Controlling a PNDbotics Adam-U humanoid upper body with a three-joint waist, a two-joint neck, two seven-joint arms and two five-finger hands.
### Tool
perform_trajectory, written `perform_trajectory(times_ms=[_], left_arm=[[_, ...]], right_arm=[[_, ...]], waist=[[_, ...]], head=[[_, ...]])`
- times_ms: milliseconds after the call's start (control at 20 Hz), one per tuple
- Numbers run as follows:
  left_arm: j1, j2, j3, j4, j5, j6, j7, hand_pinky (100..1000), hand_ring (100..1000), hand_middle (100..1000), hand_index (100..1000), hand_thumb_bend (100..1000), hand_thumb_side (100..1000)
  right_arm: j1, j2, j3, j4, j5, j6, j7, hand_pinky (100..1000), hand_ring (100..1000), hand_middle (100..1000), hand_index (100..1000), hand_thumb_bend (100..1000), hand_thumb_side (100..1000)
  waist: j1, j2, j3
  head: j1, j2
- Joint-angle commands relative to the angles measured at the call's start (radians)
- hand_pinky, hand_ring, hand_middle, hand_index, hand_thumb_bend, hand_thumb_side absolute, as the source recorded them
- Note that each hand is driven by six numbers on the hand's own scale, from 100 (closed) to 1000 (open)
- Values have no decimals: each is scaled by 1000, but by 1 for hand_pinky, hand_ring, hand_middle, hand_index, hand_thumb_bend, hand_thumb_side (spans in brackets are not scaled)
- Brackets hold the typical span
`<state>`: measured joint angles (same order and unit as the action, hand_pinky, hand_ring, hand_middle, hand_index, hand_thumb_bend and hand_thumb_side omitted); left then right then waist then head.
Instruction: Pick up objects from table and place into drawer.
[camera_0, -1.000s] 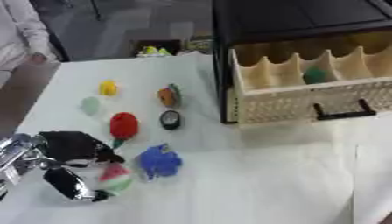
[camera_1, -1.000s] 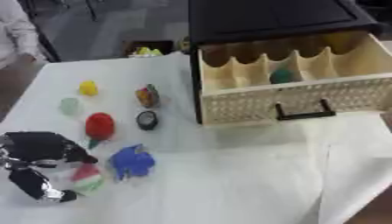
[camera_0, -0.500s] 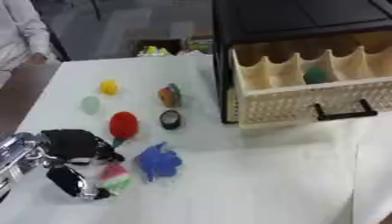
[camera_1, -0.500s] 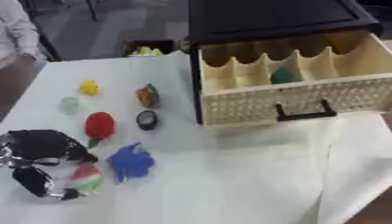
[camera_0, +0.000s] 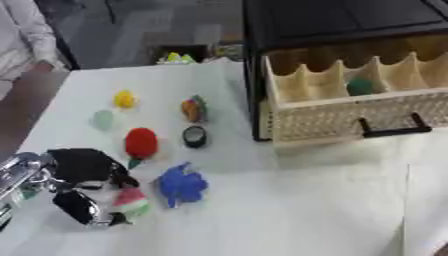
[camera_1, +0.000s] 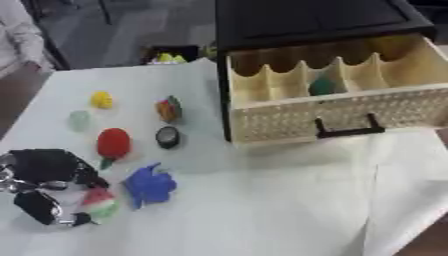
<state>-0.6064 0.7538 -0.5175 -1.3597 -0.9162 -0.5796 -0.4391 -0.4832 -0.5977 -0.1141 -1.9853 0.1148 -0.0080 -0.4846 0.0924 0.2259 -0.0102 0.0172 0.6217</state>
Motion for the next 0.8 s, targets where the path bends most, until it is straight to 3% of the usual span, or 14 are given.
perform_trajectory(times_ms=[50, 350, 650, 800], left_arm=[[-6, 28, 7, -11, 5, 2, 3, 540, 657, 628, 908, 323, 1000], [-6, 30, 7, -18, 6, 5, 7, 538, 657, 632, 909, 328, 1000], [-7, 27, 2, -32, -12, 2, 43, 491, 627, 615, 848, 371, 960], [-6, 26, -2, -32, -23, -2, 52, 486, 621, 615, 860, 407, 953]], right_arm=[[-8, -12, -11, -15, -8, 3, 0, 325, 537, 553, 811, 234, 662], [-9, -10, -12, -15, -11, 3, 2, 325, 537, 553, 811, 231, 661], [-7, -8, -16, -15, -13, 6, 0, 324, 536, 551, 809, 227, 659], [-7, -6, -18, -15, -14, 7, -1, 325, 536, 551, 808, 225, 658]], waist=[[-3, -14, 3], [-3, -15, 4], [-4, -14, 1], [-4, -14, 0]], head=[[4, -11], [5, -13], [5, -16], [5, -17]])
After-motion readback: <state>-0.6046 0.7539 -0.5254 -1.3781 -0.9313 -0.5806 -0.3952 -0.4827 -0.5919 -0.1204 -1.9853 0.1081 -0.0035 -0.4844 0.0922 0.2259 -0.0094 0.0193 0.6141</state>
